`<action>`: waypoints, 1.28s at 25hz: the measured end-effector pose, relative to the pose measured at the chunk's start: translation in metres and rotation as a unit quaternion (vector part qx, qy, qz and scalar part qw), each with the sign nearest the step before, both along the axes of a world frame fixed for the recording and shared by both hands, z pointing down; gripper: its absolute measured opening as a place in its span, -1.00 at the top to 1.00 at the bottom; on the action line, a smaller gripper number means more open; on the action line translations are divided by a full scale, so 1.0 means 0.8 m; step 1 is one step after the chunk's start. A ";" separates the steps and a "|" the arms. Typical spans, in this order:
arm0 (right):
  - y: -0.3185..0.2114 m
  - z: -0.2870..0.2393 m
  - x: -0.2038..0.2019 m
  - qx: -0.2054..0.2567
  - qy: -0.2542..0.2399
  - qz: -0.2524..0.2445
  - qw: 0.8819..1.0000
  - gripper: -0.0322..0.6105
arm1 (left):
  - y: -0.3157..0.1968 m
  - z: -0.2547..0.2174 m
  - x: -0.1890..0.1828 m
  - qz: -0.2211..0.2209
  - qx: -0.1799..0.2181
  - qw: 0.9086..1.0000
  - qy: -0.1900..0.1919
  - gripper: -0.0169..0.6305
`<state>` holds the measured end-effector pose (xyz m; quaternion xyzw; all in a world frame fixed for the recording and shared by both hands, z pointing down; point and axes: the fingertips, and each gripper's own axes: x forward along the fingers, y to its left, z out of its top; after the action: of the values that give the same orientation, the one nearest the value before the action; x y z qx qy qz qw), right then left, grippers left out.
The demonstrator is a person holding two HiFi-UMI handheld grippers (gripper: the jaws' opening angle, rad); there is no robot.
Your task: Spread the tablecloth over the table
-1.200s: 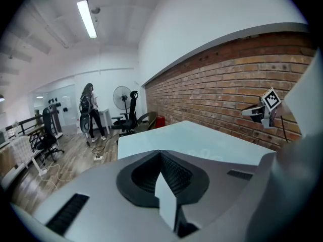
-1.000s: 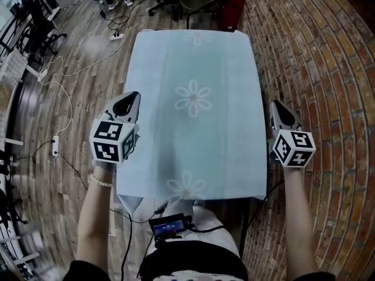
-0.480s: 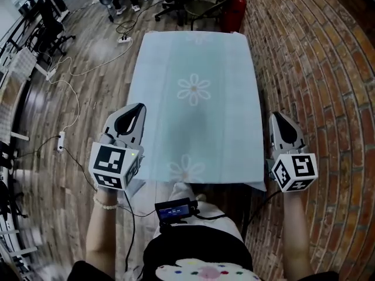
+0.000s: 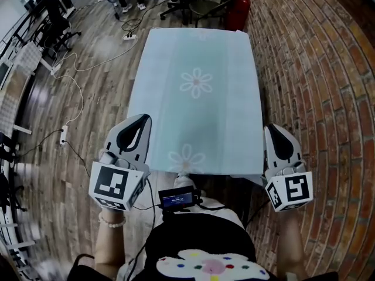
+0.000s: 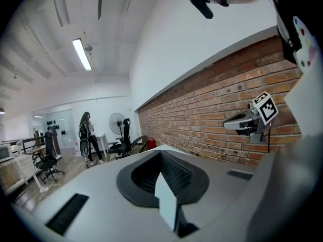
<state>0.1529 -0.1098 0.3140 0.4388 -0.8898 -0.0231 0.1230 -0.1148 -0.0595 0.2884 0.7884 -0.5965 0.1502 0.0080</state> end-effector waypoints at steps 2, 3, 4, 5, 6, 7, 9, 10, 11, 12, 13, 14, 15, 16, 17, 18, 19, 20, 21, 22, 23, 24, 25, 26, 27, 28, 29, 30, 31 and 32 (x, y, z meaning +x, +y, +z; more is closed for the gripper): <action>0.013 0.001 -0.003 0.001 0.003 -0.003 1.000 0.77 | 0.008 -0.004 0.015 0.002 0.001 1.000 0.015 0.91; 0.018 0.000 -0.004 0.002 0.005 -0.004 1.000 0.77 | 0.012 -0.006 0.022 0.004 0.004 1.000 0.022 0.91; 0.023 -0.001 -0.004 0.003 0.005 -0.005 1.000 0.77 | 0.016 -0.007 0.029 0.008 0.006 1.000 0.026 0.91; 0.027 -0.004 -0.004 0.004 0.005 -0.004 1.000 0.77 | 0.019 -0.008 0.036 0.013 0.009 1.000 0.025 0.91; 0.030 -0.008 -0.004 0.007 0.004 -0.003 1.000 0.77 | 0.022 -0.009 0.041 0.018 0.012 1.000 0.022 0.91; 0.032 -0.012 -0.004 0.011 0.003 -0.001 1.000 0.77 | 0.024 -0.010 0.046 0.022 0.014 1.000 0.017 0.91; 0.039 -0.020 -0.006 0.016 -0.002 0.000 1.000 0.77 | 0.026 -0.008 0.051 0.030 0.015 0.999 0.012 0.91; 0.042 -0.022 -0.007 0.017 -0.006 0.000 1.000 0.77 | 0.027 -0.005 0.053 0.032 0.013 0.999 0.013 0.91; 0.044 -0.024 -0.008 0.017 -0.010 0.000 1.000 0.77 | 0.028 -0.002 0.054 0.032 0.011 0.999 0.018 0.90; 0.046 -0.025 -0.010 0.018 -0.014 -0.001 1.000 0.77 | 0.027 0.000 0.054 0.032 0.010 0.999 0.024 0.90; 0.048 -0.027 -0.011 0.019 -0.017 -0.001 1.000 0.77 | 0.026 0.001 0.054 0.032 0.010 0.999 0.029 0.91; 0.049 -0.029 -0.013 0.020 -0.020 -0.002 1.000 0.77 | 0.026 0.002 0.054 0.033 0.011 0.999 0.032 0.91; 0.050 -0.030 -0.013 0.019 -0.023 -0.001 1.000 0.77 | 0.025 0.002 0.055 0.035 0.012 0.999 0.032 0.91; 0.051 -0.032 -0.014 0.019 -0.027 0.000 0.999 0.77 | 0.025 0.001 0.057 0.036 0.013 0.999 0.030 0.91; 0.051 -0.034 -0.013 0.017 -0.032 0.001 0.999 0.77 | 0.025 0.000 0.059 0.038 0.014 0.999 0.030 0.91; 0.051 -0.035 -0.013 0.016 -0.036 0.002 0.999 0.77 | 0.024 -0.002 0.062 0.039 0.016 0.999 0.030 0.91; 0.050 -0.035 -0.012 0.015 -0.040 0.003 0.999 0.77 | 0.023 -0.003 0.065 0.041 0.018 0.998 0.032 0.91; 0.049 -0.035 -0.012 0.013 -0.042 0.004 0.999 0.78 | 0.022 -0.005 0.067 0.044 0.020 0.998 0.034 0.91; 0.049 -0.034 -0.011 0.013 -0.041 0.005 0.999 0.78 | 0.022 -0.006 0.070 0.047 0.022 0.998 0.036 0.91; 0.049 -0.033 -0.011 0.014 -0.038 0.006 0.999 0.78 | 0.022 -0.006 0.073 0.050 0.023 0.998 0.038 0.91; 0.050 -0.032 -0.011 0.015 -0.036 0.007 0.999 0.78 | 0.022 -0.006 0.075 0.053 0.023 0.998 0.039 0.91; 0.050 -0.032 -0.012 0.016 -0.034 0.007 0.999 0.78 | 0.023 -0.006 0.077 0.055 0.023 0.997 0.040 0.91; 0.050 -0.033 -0.012 0.016 -0.033 0.006 0.999 0.78 | 0.024 -0.006 0.078 0.056 0.023 0.997 0.041 0.91; 0.050 -0.033 -0.013 0.017 -0.032 0.006 0.999 0.78 | 0.024 -0.005 0.079 0.057 0.023 0.997 0.041 0.91; 0.050 -0.033 -0.013 0.018 -0.031 0.006 0.999 0.78 | 0.024 -0.005 0.080 0.058 0.022 0.997 0.042 0.91; 0.050 -0.033 -0.013 0.019 -0.030 0.006 0.999 0.78 | 0.024 -0.005 0.081 0.059 0.022 0.997 0.043 0.91; 0.050 -0.034 -0.014 0.019 -0.029 0.006 0.999 0.78 | 0.025 -0.005 0.081 0.059 0.022 0.997 0.044 0.91; 0.050 -0.033 -0.016 0.019 -0.028 0.006 0.999 0.78 | 0.025 -0.005 0.081 0.059 0.022 0.997 0.045 0.91; 0.051 -0.033 -0.017 0.019 -0.029 0.005 0.999 0.78 | 0.026 -0.005 0.081 0.059 0.022 0.997 0.046 0.90; 0.052 -0.033 -0.019 0.018 -0.029 0.003 0.999 0.78 | 0.026 -0.004 0.082 0.060 0.021 0.997 0.046 0.90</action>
<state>0.1376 -0.0685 0.2878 0.4442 -0.8911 -0.0261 0.0890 -0.0495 -0.0385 0.2852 0.8286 -0.5504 0.1017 0.0100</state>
